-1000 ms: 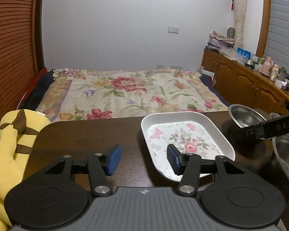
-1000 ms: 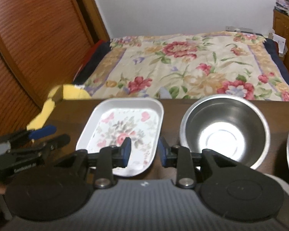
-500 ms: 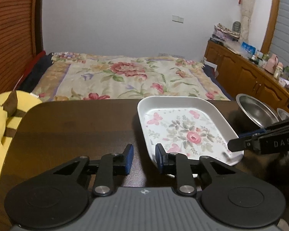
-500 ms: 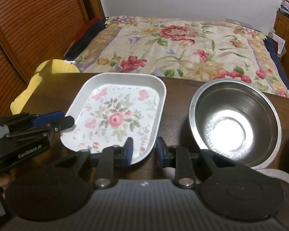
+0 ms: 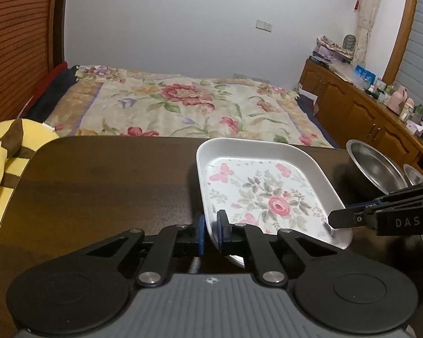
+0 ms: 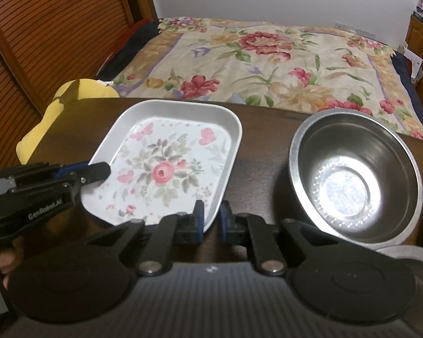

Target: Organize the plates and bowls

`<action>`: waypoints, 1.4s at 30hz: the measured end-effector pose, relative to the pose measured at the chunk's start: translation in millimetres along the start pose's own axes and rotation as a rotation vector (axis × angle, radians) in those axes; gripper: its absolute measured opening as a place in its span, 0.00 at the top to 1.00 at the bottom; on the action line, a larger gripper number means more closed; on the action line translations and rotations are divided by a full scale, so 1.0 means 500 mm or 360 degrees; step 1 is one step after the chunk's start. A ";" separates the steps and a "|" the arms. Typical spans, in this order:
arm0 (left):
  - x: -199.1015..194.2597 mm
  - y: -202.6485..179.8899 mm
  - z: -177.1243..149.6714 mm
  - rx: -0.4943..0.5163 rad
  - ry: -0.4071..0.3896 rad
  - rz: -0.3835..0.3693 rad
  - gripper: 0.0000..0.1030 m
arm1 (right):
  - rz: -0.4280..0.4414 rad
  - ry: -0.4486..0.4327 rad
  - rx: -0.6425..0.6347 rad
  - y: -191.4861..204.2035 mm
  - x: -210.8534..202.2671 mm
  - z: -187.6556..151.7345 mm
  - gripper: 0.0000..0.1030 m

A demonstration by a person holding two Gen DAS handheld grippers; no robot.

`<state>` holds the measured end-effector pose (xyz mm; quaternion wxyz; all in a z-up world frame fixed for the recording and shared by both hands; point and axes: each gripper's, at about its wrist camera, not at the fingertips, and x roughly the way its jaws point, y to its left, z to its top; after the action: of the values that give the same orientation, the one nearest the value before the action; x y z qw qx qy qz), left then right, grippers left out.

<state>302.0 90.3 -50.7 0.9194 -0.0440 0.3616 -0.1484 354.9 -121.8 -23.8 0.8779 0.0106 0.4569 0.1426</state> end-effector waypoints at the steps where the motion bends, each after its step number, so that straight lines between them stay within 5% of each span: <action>1: -0.002 0.002 0.000 -0.0007 0.0006 -0.0003 0.91 | 0.0006 -0.0002 0.0007 -0.001 -0.001 0.000 0.89; 42: -0.232 -0.020 -0.005 0.0052 -0.0161 -0.0015 0.90 | 0.0333 -0.0275 -0.0045 0.007 -0.173 -0.050 0.89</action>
<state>217.5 116.4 25.1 0.9364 -0.0381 0.3118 -0.1561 286.9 -143.7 31.1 0.8944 0.0579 0.3740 0.2383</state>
